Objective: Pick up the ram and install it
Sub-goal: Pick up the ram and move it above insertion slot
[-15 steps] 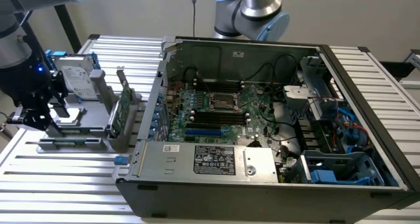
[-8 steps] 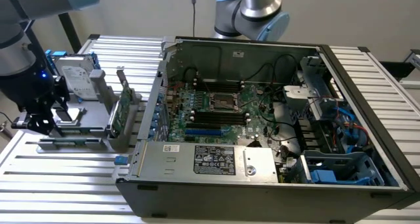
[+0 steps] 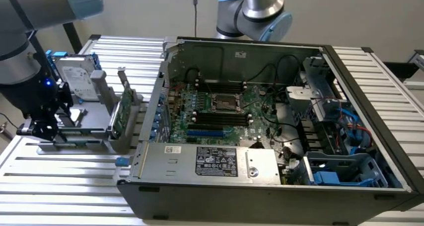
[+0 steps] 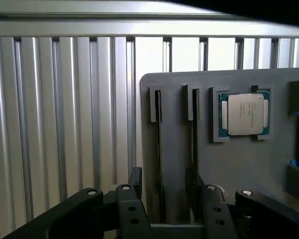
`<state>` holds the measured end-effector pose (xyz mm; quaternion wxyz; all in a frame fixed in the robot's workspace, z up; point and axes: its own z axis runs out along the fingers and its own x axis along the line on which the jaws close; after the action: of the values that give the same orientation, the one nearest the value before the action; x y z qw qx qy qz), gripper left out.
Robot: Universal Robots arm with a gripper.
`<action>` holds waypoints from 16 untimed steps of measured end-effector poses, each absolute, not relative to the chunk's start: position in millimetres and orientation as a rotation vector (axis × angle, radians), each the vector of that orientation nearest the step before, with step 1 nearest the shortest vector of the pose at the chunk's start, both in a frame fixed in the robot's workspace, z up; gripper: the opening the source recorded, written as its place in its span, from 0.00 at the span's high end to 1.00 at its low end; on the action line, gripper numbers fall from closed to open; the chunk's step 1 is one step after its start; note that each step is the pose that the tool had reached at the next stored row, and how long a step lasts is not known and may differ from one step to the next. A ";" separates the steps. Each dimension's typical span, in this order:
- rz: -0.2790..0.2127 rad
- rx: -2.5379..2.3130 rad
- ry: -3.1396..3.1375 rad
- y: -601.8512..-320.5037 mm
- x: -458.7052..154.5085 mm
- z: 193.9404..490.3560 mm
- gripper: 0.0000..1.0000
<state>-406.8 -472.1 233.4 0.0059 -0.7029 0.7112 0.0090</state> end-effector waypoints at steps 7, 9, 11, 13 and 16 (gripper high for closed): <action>0.030 -2.201 2.226 -473.7 -406.8 220.6 0.52; 0.032 -2.202 2.227 -474.1 -406.8 216.9 0.52; 0.033 -2.203 2.227 -474.3 -406.8 213.3 0.52; 0.035 -2.205 2.227 -474.4 -406.8 209.7 0.52; 0.039 -2.212 2.224 -474.5 -406.8 205.1 0.52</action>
<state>-406.8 -474.5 205.1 0.0024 -0.7051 0.7090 0.0125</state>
